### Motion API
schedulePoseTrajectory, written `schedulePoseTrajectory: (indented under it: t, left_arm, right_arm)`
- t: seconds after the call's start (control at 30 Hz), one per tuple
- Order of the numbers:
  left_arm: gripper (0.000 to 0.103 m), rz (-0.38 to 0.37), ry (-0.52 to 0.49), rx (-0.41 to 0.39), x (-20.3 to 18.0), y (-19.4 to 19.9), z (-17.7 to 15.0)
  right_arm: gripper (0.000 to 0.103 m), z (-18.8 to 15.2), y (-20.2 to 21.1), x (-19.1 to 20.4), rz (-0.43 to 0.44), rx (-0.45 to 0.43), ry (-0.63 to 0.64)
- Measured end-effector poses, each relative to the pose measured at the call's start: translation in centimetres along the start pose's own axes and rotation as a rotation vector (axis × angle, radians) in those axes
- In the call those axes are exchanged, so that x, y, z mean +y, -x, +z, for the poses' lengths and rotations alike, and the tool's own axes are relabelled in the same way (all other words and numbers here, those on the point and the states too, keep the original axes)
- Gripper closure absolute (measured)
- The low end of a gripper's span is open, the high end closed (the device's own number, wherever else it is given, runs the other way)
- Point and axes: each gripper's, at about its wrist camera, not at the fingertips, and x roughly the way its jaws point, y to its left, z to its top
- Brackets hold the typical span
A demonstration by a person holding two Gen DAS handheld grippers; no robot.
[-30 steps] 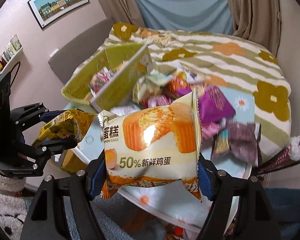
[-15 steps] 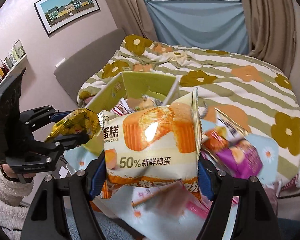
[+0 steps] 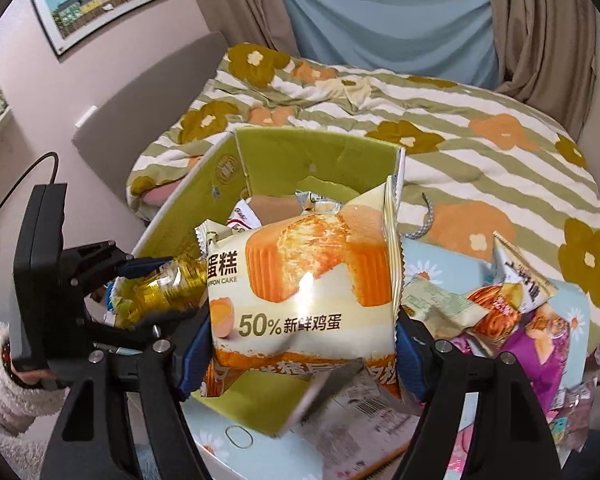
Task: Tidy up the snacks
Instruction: 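Carry both packets into the cardboard box and open both tools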
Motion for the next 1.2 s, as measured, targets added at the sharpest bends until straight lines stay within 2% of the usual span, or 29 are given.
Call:
schedulePoseTrajectory:
  t: [0.07,0.13,0.37,0.53,0.83,0.9,0.97,1.0,1.13,1.2]
  left_arm:
    - [0.000,-0.001,0.002,-0.026,0.2,0.2,-0.3]
    - [0.000,-0.012,0.012,-0.014,0.5,0.0,-0.6]
    - [0.000,0.029,0.093,-0.008,1.7,0.7,-1.4]
    - [0.000,0.061,0.141,-0.014,2.5,1.2,-1.0]
    - [0.000,0.087,0.184,-0.001,3.7,0.2,-0.4]
    - [0.000,0.102,0.194,0.005,3.8,0.0,-0.5]
    - [0.000,0.108,0.207,0.007,3.8,0.0,-0.8]
    - [0.000,0.104,0.212,0.008,3.8,-0.1,-0.9]
    - [0.000,0.094,0.237,0.015,3.7,-0.1,-1.5]
    - [0.000,0.090,0.247,0.016,3.6,0.0,-1.8]
  right_arm:
    - [0.031,0.0,-0.6,0.1,-0.003,0.011,-0.016]
    - [0.031,0.0,-1.3,0.2,-0.009,0.028,-0.026]
    - [0.030,0.6,-2.4,1.2,-0.054,0.047,0.002]
    - [0.029,1.7,-3.2,1.6,0.015,0.043,-0.021]
    - [0.028,2.7,-6.9,1.9,0.029,0.106,0.000]
    - [0.022,2.7,-7.2,1.9,0.033,0.099,0.000]
    - [0.005,2.6,-7.2,1.7,0.036,0.083,-0.005]
    - [0.001,2.7,-7.1,1.6,0.035,0.072,-0.007]
    - [0.000,2.1,-6.0,1.0,0.022,0.013,-0.026]
    - [0.000,1.8,-5.8,0.8,0.007,0.012,-0.033]
